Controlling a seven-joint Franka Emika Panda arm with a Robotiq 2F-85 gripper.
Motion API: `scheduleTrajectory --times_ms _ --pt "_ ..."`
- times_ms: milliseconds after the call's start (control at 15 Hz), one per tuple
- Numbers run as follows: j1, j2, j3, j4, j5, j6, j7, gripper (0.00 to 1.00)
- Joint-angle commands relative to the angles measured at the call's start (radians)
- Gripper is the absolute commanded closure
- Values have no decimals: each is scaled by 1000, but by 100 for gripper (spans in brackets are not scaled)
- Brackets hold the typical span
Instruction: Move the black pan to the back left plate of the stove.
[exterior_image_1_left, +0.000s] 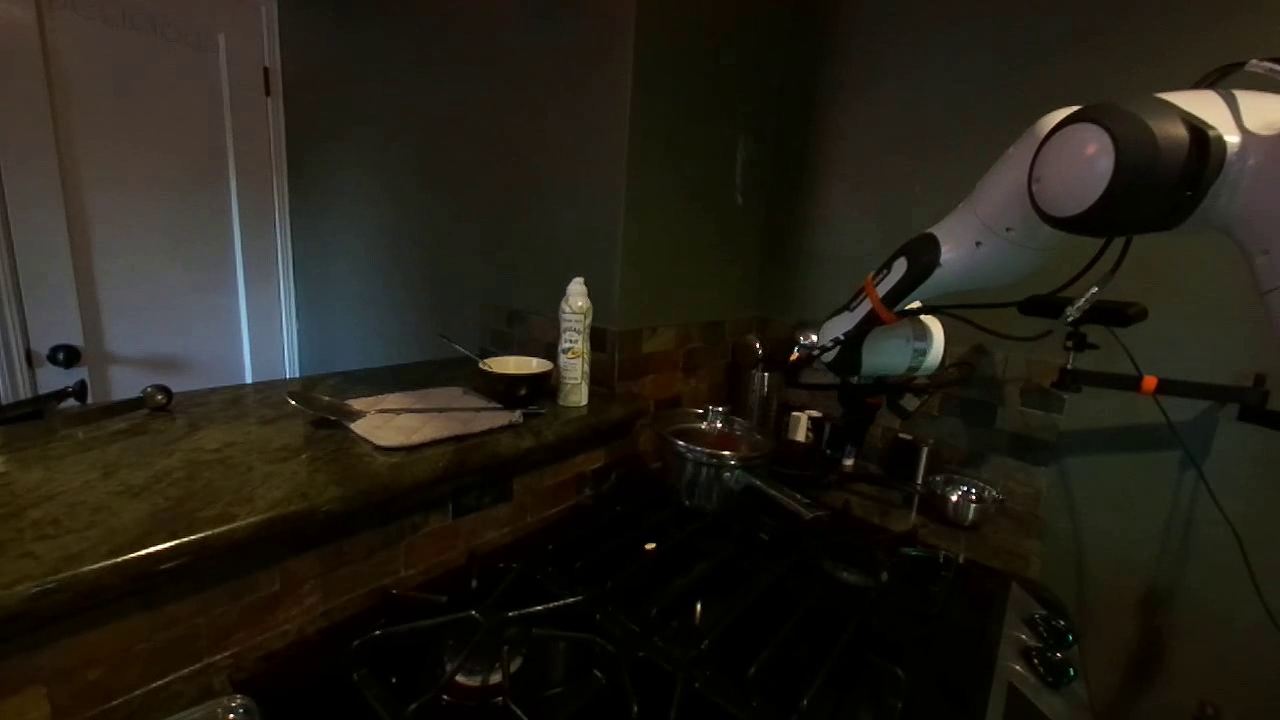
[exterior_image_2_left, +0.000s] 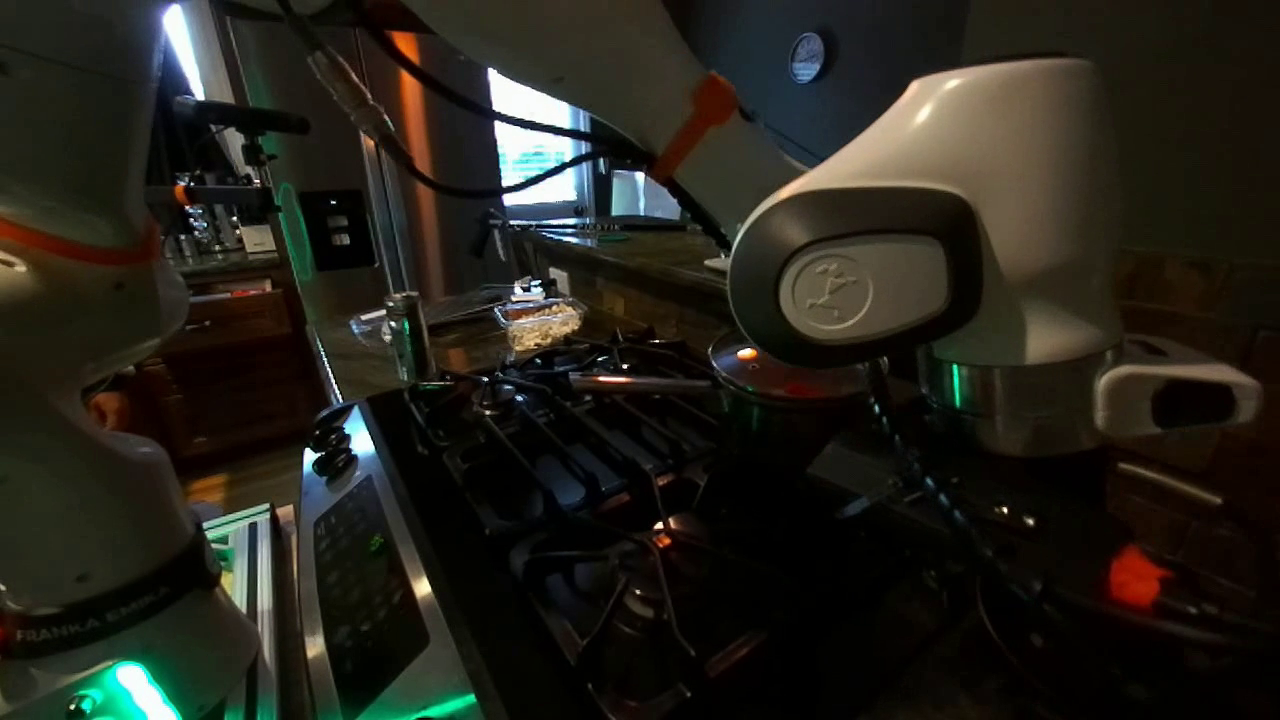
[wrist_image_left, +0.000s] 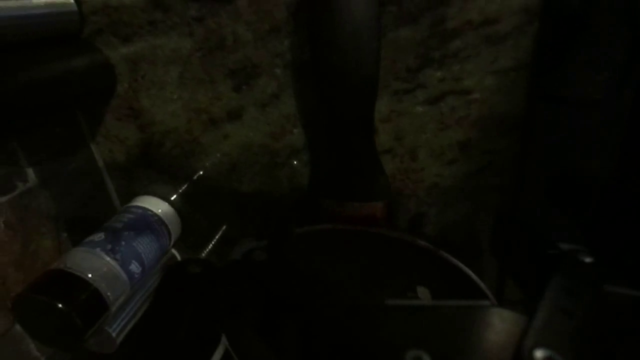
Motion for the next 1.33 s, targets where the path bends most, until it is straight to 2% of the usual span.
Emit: scheduleTrajectory --times_ms 0,600,1000,1067,1133,1267 --pt "-54 99 37 76 -10 20 0 0" --pt "-161 227 137 264 6 -70 -37 1" --pt "-180 279 140 341 -16 -177 -37 0" --pt "-190 283 152 344 -4 -188 -50 7" --pt "-196 286 161 350 3 -200 -57 25" --pt "-210 292 181 353 16 -215 -74 42"
